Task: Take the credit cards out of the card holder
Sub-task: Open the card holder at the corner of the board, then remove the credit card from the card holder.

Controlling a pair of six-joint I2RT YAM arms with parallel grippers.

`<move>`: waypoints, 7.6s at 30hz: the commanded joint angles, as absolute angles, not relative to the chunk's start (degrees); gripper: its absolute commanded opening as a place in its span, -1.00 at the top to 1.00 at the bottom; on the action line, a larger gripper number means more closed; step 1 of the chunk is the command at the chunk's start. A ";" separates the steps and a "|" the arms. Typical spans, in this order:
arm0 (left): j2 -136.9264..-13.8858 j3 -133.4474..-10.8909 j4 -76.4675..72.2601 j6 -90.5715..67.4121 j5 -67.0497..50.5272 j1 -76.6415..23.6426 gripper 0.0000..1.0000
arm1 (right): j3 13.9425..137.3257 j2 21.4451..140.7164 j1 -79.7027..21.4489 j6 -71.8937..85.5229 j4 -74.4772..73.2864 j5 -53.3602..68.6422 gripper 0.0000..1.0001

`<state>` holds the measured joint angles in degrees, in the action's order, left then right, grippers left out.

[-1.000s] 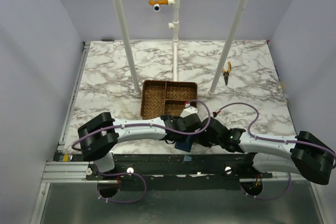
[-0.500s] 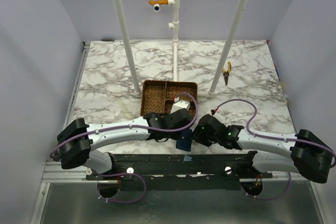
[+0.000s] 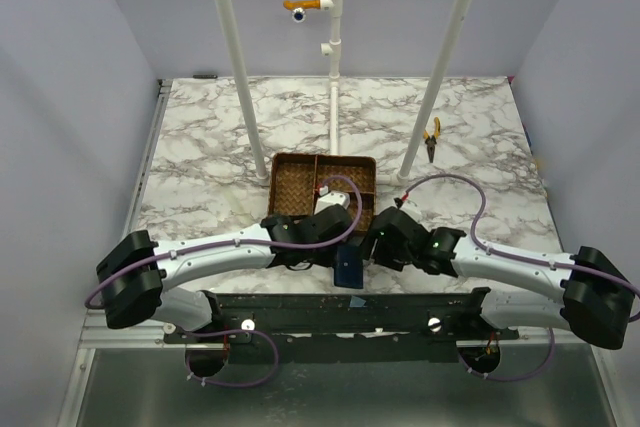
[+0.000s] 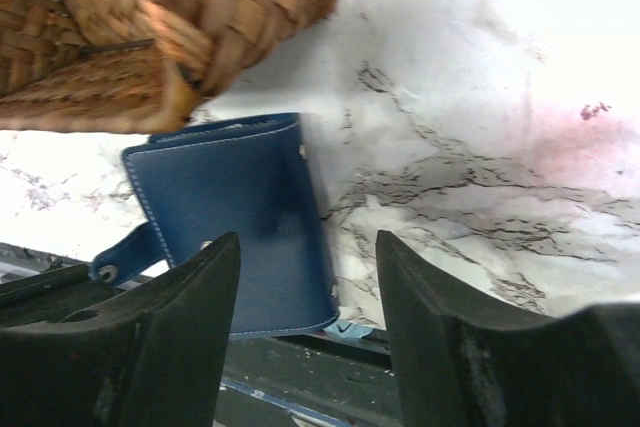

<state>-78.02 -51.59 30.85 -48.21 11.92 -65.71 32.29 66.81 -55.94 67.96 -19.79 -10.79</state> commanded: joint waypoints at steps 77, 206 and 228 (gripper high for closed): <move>-67.58 -44.41 28.21 -51.92 7.95 -61.35 1.00 | 34.67 62.28 -60.53 69.02 -35.39 -19.18 -0.02; -67.21 -38.77 26.42 -50.12 7.07 -59.05 1.00 | 41.70 75.38 -60.54 68.13 -19.81 -11.35 0.98; -73.90 -38.23 22.57 -49.26 5.47 -58.99 1.00 | 33.80 67.93 -60.59 69.91 -29.15 -16.63 0.36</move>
